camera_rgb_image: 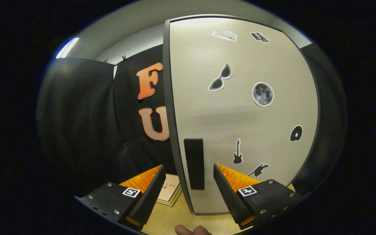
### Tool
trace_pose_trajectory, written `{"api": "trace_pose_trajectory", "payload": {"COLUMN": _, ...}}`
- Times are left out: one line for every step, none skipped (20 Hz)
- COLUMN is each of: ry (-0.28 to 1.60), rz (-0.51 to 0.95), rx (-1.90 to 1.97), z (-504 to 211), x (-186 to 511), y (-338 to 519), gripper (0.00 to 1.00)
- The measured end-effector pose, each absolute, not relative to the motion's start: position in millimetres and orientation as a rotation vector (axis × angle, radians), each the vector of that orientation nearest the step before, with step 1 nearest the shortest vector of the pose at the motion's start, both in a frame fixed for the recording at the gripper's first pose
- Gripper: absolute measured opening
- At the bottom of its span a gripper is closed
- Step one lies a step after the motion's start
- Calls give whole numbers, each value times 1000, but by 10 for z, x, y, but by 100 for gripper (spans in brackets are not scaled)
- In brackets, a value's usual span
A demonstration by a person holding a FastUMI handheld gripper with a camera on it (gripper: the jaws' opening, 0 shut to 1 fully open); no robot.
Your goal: Open the shoe cabinet door, grab the shoes and put them into the shoe cabinet, then close the shoe cabinet door.
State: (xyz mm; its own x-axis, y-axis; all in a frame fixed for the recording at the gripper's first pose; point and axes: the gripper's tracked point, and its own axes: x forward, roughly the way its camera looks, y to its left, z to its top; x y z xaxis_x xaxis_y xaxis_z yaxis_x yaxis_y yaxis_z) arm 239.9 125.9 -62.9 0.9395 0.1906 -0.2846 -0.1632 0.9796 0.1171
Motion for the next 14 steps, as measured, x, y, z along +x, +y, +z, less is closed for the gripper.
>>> {"api": "trace_pose_trajectory", "payload": {"ry": 302, "rz": 172, "rx": 86, "z": -608, "x": 2268, "y": 1237, "gripper": 93}}
{"api": "trace_pose_trajectory", "payload": {"ry": 300, "rz": 164, "rx": 85, "z": -564, "x": 2127, "y": 1223, "gripper": 93}}
{"api": "trace_pose_trajectory", "payload": {"ry": 298, "rz": 155, "rx": 81, "z": -520, "x": 1987, "y": 1185, "gripper": 93}}
{"api": "trace_pose_trajectory", "payload": {"ry": 295, "rz": 142, "rx": 73, "z": -485, "x": 1854, "y": 1124, "gripper": 93}}
{"api": "trace_pose_trajectory", "payload": {"ry": 291, "rz": 128, "rx": 62, "z": -435, "x": 1726, "y": 1054, "gripper": 93}}
{"api": "trace_pose_trajectory", "payload": {"ry": 287, "rz": 113, "rx": 50, "z": -384, "x": 1604, "y": 981, "gripper": 93}}
{"api": "trace_pose_trajectory", "payload": {"ry": 281, "rz": 99, "rx": 45, "z": -328, "x": 1495, "y": 907, "gripper": 93}}
{"api": "trace_pose_trajectory", "payload": {"ry": 277, "rz": 87, "rx": 46, "z": -265, "x": 1380, "y": 836, "gripper": 93}}
{"api": "trace_pose_trajectory", "payload": {"ry": 266, "rz": 77, "rx": 56, "z": -183, "x": 1269, "y": 764, "gripper": 93}}
{"api": "trace_pose_trajectory", "payload": {"ry": 252, "rz": 67, "rx": 68, "z": -88, "x": 1169, "y": 694, "gripper": 93}}
{"api": "trace_pose_trajectory", "payload": {"ry": 238, "rz": 60, "rx": 79, "z": -9, "x": 1082, "y": 622, "gripper": 93}}
{"api": "trace_pose_trajectory", "payload": {"ry": 221, "rz": 55, "rx": 85, "z": 71, "x": 993, "y": 538, "gripper": 93}}
{"api": "trace_pose_trajectory", "payload": {"ry": 209, "rz": 53, "rx": 85, "z": 141, "x": 916, "y": 456, "gripper": 93}}
{"api": "trace_pose_trajectory", "payload": {"ry": 201, "rz": 55, "rx": 80, "z": 171, "x": 844, "y": 391, "gripper": 93}}
